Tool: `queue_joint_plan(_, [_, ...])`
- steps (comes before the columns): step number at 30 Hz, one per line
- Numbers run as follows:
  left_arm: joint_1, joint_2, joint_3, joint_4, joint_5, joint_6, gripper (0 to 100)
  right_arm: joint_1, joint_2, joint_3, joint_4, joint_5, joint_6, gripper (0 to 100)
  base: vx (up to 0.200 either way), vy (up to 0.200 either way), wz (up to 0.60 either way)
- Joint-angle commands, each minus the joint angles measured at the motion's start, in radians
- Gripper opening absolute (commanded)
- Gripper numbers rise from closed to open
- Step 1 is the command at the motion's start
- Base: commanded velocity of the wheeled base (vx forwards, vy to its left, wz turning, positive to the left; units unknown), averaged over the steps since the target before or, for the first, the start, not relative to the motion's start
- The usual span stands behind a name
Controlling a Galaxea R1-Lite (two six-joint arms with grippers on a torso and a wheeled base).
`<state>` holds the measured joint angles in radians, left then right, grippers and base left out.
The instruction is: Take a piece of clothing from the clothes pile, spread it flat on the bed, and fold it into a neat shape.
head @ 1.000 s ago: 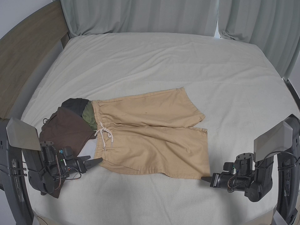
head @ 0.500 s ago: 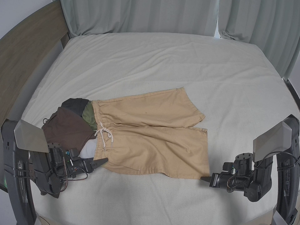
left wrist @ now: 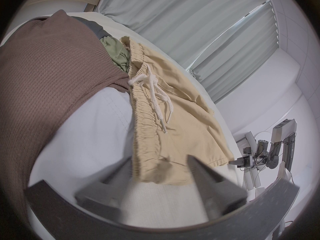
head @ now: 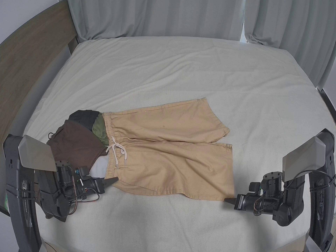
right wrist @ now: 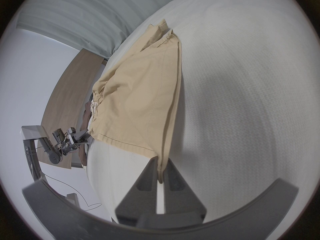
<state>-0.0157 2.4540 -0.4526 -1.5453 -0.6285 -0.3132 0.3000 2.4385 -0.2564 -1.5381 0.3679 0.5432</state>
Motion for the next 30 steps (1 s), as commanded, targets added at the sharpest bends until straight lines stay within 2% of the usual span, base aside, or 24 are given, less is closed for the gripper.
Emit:
queue_joint_plan(1, [0.000, 0.002, -0.005, -0.001, -0.002, -0.001, 0, -0.001, 0.001, 0.002, 0.000, 0.000, 0.000, 0, 0.000, 0.000, 0.00])
queue_joint_plan(12, [0.011, -0.021, 0.015, -0.001, -0.008, 0.013, 0, -0.033, -0.044, 0.039, 0.001, 0.002, -0.022, 0, 0.000, 0.000, 0.00])
queue_joint_plan(16, [0.025, -0.041, 0.071, -0.001, -0.007, 0.054, 0, -0.064, -0.052, 0.071, 0.001, 0.003, -0.063, 0, 0.000, 0.000, 0.00])
queue_joint_plan(22, [0.059, -0.084, 0.166, -0.001, -0.016, 0.077, 0, -0.056, -0.050, 0.101, 0.001, 0.003, -0.077, 0, 0.000, 0.000, 0.00])
queue_joint_plan(26, [0.082, -0.106, 0.235, -0.001, -0.066, 0.100, 0, -0.053, -0.049, 0.126, 0.001, 0.009, -0.106, 0, 0.000, 0.000, 0.00])
queue_joint_plan(30, [0.083, -0.106, 0.262, -0.001, -0.073, 0.111, 0, -0.053, -0.049, 0.146, 0.001, 0.022, -0.117, 0, 0.000, 0.000, 0.00])
